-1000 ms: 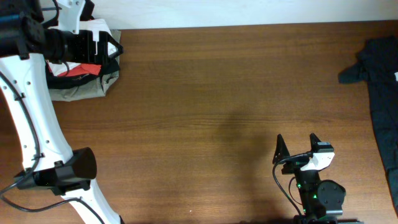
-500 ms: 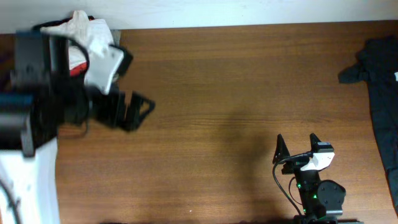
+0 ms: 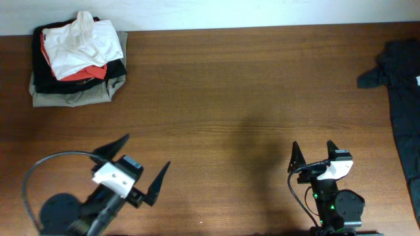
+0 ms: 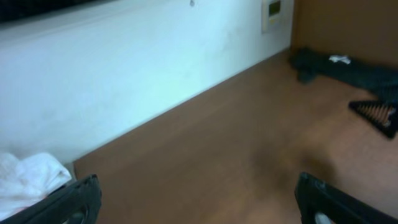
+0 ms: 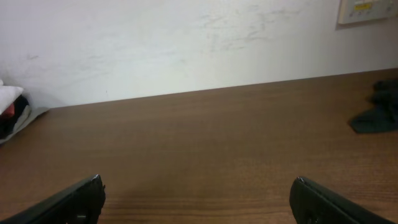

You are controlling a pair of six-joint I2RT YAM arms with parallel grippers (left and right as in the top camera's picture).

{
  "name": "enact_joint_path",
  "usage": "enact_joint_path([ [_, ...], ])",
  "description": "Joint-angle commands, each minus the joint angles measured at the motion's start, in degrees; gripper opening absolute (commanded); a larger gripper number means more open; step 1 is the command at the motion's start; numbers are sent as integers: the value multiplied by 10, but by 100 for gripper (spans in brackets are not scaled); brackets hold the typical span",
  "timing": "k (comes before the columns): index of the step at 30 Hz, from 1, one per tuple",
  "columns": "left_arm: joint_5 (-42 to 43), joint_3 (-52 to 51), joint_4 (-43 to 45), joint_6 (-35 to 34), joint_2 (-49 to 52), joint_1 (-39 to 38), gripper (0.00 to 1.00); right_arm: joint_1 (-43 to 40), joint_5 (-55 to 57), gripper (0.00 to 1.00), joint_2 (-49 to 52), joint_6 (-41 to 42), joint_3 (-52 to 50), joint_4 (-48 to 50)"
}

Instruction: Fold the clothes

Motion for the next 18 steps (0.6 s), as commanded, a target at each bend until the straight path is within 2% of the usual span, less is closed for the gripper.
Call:
enact_joint_path([
  [1,-11,-127,147,-115,-14,-1,99,-4,-9,99,-4,-4,-3,-2],
  [2,-23,-178,235,-151,-16,-1,99,-4,-9,99,-4,-4,-3,-2],
  [3,-32,-211,283,-167,-19,-1,99,-4,-9,99,-4,-4,-3,-2],
  [6,-42,-290,366,-179,-49,-2,99,-4,-9,99,-4,-4,-3,-2],
  [7,-57,-313,375,-181,-70,-2,99,-4,-9,99,-4,-4,-3,-2],
  [12,-180,-381,361,-274,-168,-1,99,-4,-9,99,-4,-4,-3,-2],
  [18,-227,-426,368,-274,-230,2,99,-4,-9,99,-4,-4,-3,-2],
])
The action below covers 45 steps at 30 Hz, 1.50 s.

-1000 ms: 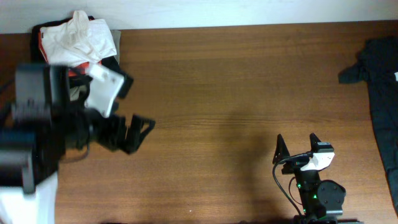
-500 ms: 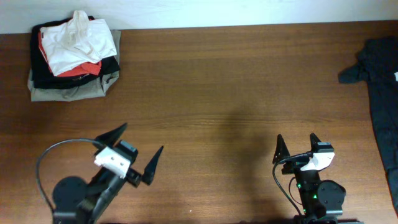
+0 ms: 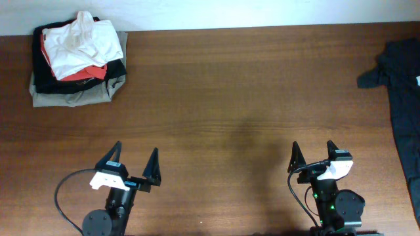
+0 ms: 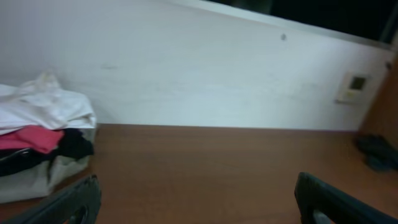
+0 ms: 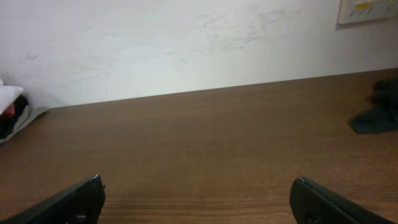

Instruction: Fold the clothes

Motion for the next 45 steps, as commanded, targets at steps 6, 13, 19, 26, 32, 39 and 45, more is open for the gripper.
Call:
enact_joint_path([
  [6,-49,-28,-31,-13,-15,54,99,-4,-9,99,-4,-4,-3,-2],
  [13,-2,-28,-75,35,-15,104,99,-4,-9,99,-4,-4,-3,-2],
  [19,-2,-28,-76,87,-15,109,99,-4,-9,99,-4,-4,-3,-2],
  [26,-2,-28,-76,87,-15,109,99,-4,-9,99,-4,-4,-3,-2],
  [32,-2,-28,-76,87,-15,109,99,-4,-9,99,-4,-4,-3,-2],
  [39,-2,-28,-76,87,-15,109,99,-4,-9,99,-4,-4,-3,-2],
  [45,-2,-28,-76,87,-15,109,99,-4,-9,99,-4,-4,-3,-2],
])
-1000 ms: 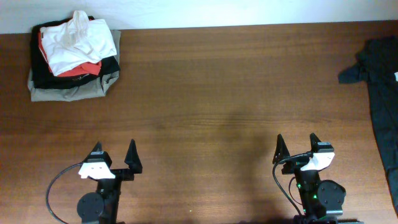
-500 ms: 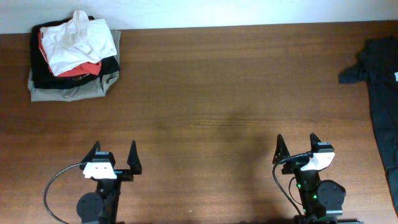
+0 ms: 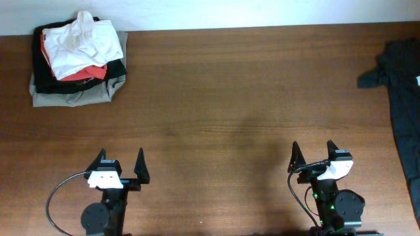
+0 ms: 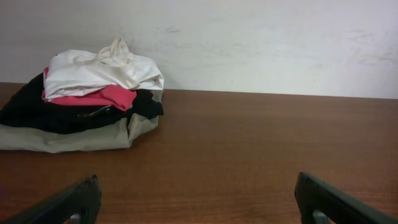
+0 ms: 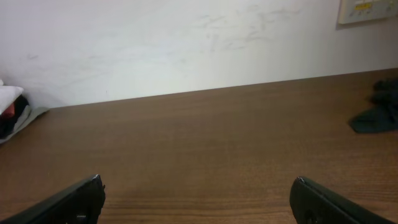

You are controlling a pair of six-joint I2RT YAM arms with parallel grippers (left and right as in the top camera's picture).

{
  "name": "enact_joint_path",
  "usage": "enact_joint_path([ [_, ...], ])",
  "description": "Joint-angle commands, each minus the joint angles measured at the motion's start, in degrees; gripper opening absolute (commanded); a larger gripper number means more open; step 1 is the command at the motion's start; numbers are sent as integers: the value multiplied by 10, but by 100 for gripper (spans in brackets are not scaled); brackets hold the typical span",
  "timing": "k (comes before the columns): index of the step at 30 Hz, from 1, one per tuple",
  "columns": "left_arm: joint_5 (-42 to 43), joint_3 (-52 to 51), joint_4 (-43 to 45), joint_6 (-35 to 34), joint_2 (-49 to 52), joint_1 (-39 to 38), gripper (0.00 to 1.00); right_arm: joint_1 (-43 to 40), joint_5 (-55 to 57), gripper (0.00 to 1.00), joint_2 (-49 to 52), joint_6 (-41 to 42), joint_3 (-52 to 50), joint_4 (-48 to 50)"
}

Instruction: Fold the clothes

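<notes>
A stack of folded clothes [image 3: 77, 59] lies at the table's far left corner: white on top, then red, black and khaki; the left wrist view shows this stack of folded clothes [image 4: 81, 102] against the wall. A dark unfolded garment [image 3: 400, 85] sprawls along the right edge; one end of that dark garment [image 5: 375, 112] shows in the right wrist view. My left gripper [image 3: 119, 164] stands open at the near left, empty. My right gripper [image 3: 312, 155] stands open at the near right, empty. Both point toward the back wall.
The brown wooden table [image 3: 236, 92] runs up to a white wall [image 5: 186, 43] at the back. A wall switch plate [image 5: 368, 9] sits high at the right. A black cable [image 3: 62, 190] loops beside the left arm's base.
My left arm has turned a little to the left and drawn back slightly, so its gripper now points straight at the back wall with the folded stack in its view. The right arm is unchanged.
At first my left gripper was open and angled toward the right, low at the near left. Then it had swung round to face the back, slightly tilted. Now it stands squared to the wall, open. My right gripper stayed open and still throughout.
</notes>
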Motion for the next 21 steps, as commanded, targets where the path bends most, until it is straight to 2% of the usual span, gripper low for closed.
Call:
enact_joint_path([
  [1,8,-5,0,11,-5,4,99,-4,-9,98,-4,-4,-3,-2],
  [21,8,-5,0,11,-5,4,99,-4,-9,99,-4,-4,-3,-2],
])
